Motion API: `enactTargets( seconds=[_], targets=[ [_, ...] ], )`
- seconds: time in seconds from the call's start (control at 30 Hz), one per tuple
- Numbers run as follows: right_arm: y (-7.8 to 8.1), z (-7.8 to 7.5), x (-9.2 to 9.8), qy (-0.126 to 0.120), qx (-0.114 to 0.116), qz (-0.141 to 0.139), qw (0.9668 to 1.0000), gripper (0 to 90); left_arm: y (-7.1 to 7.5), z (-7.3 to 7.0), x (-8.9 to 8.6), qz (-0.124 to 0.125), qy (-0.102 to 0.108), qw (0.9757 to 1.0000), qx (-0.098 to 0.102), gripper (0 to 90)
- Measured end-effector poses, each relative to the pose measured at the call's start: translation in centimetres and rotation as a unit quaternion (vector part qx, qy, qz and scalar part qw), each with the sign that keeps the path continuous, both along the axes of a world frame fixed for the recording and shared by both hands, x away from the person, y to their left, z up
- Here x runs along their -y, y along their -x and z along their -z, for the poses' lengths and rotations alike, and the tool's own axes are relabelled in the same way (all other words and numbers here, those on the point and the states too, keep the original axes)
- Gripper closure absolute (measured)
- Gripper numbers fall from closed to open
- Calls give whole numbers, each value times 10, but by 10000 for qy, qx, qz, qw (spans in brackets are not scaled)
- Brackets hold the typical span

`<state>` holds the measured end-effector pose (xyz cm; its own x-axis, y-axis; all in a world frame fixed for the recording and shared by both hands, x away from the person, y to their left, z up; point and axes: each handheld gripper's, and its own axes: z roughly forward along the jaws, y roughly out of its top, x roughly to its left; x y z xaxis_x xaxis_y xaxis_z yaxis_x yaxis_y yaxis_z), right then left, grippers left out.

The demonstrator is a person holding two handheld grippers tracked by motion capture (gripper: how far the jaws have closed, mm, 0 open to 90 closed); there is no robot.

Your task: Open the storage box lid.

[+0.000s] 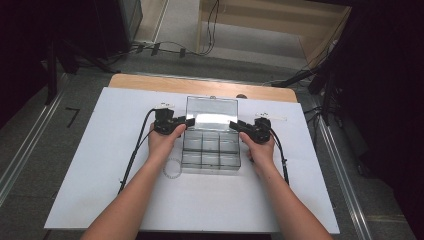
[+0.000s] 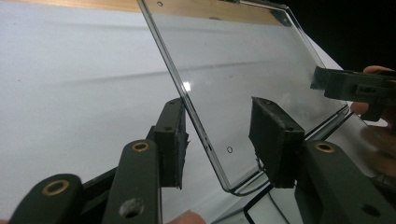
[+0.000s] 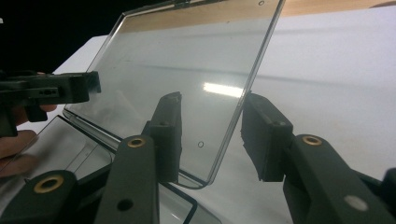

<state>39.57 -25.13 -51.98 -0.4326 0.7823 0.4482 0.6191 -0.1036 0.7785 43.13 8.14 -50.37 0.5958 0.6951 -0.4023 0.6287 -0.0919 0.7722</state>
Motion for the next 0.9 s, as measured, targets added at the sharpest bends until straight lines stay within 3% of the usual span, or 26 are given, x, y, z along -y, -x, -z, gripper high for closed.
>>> enactTargets(
  seconds=[0.37,0.47,0.53,0.63,0.9],
  targets=[
    [-1,3,-1,59,-266,-109,9996,422,0,4,1,54,-3,9997,-223,405],
    [0,2,0,18,-270,-105,9996,400,1,3,-3,87,109,9997,-186,385],
    [0,2,1,-17,-254,-115,9996,377,3,0,-4,117,134,9998,-103,380],
    [2,1,3,-46,-190,-125,9997,341,6,-4,-6,152,162,9997,-38,294],
    [19,-11,9,287,212,-161,9992,220,18,-12,-17,324,103,9993,120,187]
  ],
)
